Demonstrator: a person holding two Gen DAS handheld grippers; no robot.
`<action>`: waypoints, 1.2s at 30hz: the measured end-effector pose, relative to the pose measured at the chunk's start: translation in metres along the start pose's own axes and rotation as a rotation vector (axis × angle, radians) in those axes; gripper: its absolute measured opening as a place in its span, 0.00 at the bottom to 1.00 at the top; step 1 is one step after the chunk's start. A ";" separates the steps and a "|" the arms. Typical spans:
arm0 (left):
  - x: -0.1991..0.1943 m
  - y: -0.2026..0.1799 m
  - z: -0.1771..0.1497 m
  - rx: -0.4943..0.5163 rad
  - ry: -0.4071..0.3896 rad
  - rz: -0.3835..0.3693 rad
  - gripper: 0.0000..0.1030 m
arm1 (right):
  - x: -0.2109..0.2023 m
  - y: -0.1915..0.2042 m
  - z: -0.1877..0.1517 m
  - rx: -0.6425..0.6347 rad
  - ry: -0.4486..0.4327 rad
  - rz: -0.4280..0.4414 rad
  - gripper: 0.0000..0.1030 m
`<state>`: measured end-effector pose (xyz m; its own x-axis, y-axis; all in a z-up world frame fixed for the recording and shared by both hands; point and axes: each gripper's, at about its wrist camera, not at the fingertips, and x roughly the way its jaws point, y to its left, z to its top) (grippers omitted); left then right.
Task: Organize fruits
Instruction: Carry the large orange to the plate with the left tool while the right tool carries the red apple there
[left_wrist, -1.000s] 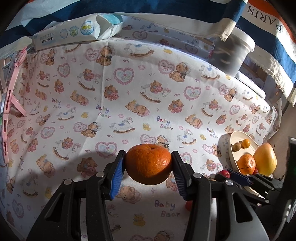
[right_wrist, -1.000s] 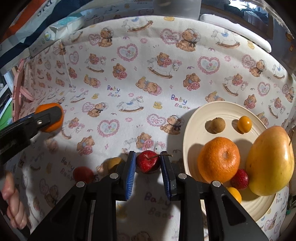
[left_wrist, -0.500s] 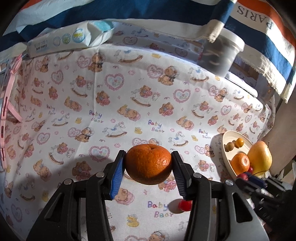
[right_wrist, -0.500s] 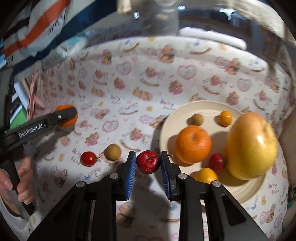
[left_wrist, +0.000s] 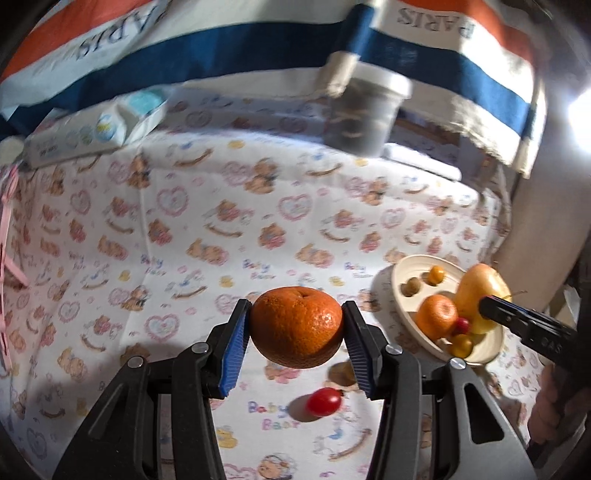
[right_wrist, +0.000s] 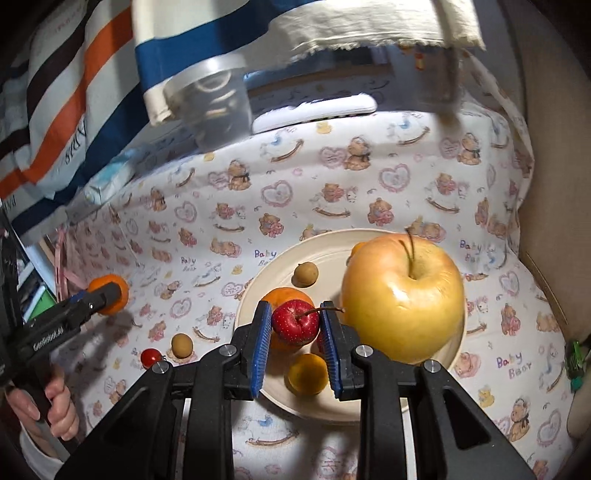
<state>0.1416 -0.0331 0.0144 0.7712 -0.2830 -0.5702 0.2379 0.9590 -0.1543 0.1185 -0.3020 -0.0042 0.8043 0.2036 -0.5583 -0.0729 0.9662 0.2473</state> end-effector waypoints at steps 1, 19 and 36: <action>-0.002 -0.004 0.001 0.011 -0.010 -0.001 0.47 | -0.002 -0.001 0.000 0.002 -0.006 0.001 0.27; 0.035 -0.103 0.027 0.130 0.051 -0.093 0.47 | 0.007 -0.020 -0.007 0.096 0.115 0.035 0.27; 0.064 -0.116 0.001 0.140 0.132 -0.139 0.47 | 0.013 -0.027 -0.013 0.127 0.204 0.007 0.27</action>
<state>0.1637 -0.1623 -0.0032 0.6436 -0.3992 -0.6530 0.4234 0.8965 -0.1307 0.1230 -0.3235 -0.0289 0.6676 0.2502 -0.7012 0.0071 0.9396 0.3421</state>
